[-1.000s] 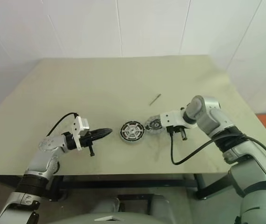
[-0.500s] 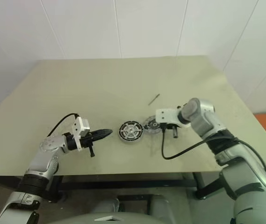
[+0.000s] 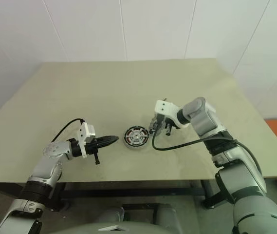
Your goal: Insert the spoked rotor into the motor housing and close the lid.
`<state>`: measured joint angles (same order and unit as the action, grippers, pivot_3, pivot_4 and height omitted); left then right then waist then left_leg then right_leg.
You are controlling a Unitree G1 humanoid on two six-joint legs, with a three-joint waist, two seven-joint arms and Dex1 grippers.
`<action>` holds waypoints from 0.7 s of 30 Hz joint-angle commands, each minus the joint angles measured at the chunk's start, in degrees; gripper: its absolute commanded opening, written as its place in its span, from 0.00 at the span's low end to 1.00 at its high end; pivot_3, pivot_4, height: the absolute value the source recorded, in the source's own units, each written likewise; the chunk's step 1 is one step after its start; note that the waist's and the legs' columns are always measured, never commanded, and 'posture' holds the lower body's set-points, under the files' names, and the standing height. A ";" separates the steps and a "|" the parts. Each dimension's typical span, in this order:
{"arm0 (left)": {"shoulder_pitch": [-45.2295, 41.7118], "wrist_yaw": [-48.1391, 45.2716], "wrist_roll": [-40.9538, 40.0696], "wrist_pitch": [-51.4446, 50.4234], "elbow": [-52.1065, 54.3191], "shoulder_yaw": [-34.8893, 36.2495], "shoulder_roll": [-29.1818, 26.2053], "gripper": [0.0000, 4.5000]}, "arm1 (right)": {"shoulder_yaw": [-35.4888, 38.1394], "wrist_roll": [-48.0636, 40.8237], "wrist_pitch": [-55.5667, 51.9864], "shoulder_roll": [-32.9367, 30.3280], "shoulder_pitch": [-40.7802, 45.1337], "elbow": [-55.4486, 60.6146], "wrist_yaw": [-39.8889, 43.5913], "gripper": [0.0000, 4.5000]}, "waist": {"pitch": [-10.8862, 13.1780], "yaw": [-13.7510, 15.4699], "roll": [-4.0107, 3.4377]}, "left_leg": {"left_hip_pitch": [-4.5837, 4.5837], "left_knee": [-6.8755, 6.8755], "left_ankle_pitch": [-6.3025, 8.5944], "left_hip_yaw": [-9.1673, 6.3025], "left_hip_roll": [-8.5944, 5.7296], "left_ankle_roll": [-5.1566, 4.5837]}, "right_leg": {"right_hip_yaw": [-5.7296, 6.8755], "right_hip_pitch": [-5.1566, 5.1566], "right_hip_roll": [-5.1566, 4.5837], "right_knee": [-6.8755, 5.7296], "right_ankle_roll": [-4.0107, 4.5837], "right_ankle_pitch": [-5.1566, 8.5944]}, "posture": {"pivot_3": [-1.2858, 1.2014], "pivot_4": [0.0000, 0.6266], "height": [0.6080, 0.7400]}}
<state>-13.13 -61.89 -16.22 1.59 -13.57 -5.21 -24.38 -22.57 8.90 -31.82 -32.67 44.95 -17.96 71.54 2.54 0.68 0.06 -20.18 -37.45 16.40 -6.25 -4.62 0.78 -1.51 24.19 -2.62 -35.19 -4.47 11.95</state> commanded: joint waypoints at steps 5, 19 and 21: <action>-1.64 0.24 0.06 0.60 -0.12 0.27 -0.04 0.00 | 3.93 -8.26 -8.51 0.78 -0.30 6.09 1.76 0.01 | 0.00 0.04 0.00 | -0.01 -0.01 0.00 0.00 0.00 0.00 | 0.00 0.00 0.00 -0.01 0.00 0.00 | 0.52 0.00 1.00; -1.16 0.98 0.07 0.85 -0.06 1.19 -0.54 0.00 | 6.15 -16.91 -16.37 6.34 -3.79 11.75 -6.11 0.01 | -0.03 0.07 0.04 | -0.03 -0.01 0.00 -0.01 0.00 0.00 | 0.00 0.02 -0.02 -0.02 0.00 -0.01 | 0.52 0.00 1.00; -1.04 1.29 -0.08 0.77 -0.05 1.52 -0.70 0.00 | 5.80 -17.05 -16.31 6.97 -5.12 12.68 -7.89 0.01 | -0.03 0.05 0.05 | -0.04 0.00 0.00 -0.02 0.00 0.00 | 0.00 0.03 -0.02 -0.01 0.00 -0.01 | 0.52 0.00 1.00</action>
<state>-13.70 -60.95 -15.65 1.65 -14.68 -5.23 -24.67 -17.57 -7.28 -48.04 -25.94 39.70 -7.82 65.22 2.51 0.73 0.11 -20.23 -37.46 16.40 -6.26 -4.62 0.79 -1.51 24.23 -2.64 -35.20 -4.48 11.94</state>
